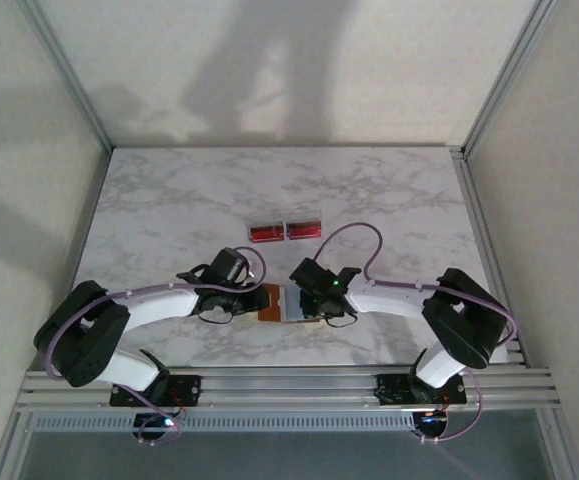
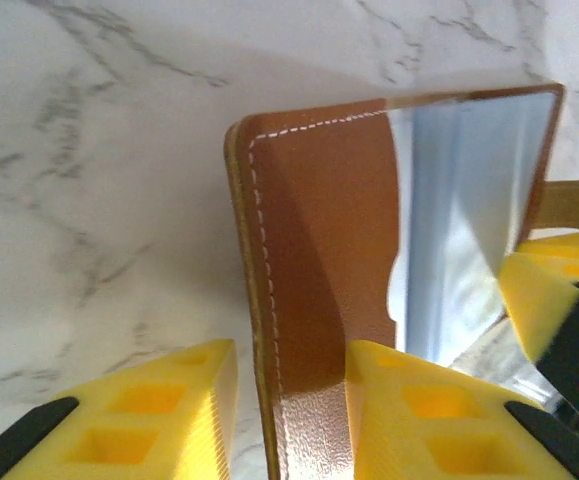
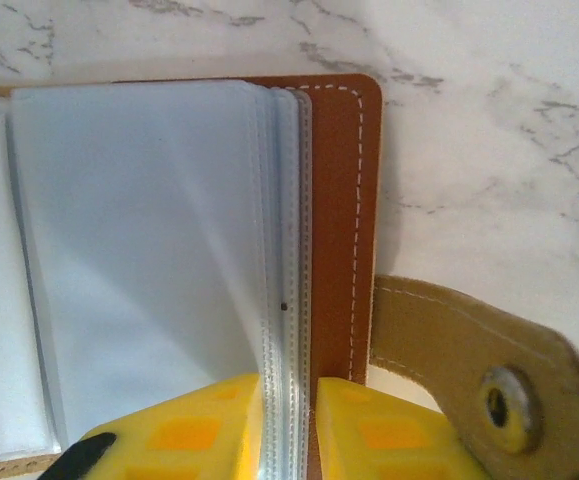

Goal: Put the credit cards into the card holder

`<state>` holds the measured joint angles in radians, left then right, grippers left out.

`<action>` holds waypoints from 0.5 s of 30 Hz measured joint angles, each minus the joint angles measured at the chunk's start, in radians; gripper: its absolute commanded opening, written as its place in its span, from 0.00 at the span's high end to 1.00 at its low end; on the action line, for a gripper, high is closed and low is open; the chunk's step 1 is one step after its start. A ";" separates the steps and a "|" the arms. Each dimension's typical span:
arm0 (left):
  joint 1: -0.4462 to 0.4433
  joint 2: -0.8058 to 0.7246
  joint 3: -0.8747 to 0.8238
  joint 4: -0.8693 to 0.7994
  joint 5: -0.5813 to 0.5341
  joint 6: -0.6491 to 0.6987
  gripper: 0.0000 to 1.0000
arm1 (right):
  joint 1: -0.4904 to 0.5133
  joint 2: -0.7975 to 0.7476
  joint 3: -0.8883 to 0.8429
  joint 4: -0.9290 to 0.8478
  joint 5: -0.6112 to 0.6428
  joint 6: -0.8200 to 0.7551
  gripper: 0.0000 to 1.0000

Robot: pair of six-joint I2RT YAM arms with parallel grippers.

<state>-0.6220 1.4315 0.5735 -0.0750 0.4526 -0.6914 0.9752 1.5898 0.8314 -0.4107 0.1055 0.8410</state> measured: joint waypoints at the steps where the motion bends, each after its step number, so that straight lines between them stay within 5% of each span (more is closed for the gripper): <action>1: 0.000 0.000 0.002 -0.011 -0.019 0.006 0.66 | 0.001 0.009 0.010 -0.006 0.004 -0.004 0.79; 11: -0.008 -0.001 0.075 -0.169 -0.249 0.042 0.70 | 0.024 0.060 0.070 -0.067 0.038 -0.011 0.79; 15: -0.010 -0.029 0.119 -0.187 -0.213 0.043 0.70 | 0.032 0.064 0.076 -0.073 0.053 -0.006 0.81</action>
<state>-0.6315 1.4025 0.6922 -0.2615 0.2398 -0.6479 1.0069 1.6539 0.9070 -0.4835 0.1581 0.8345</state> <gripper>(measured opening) 0.301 0.197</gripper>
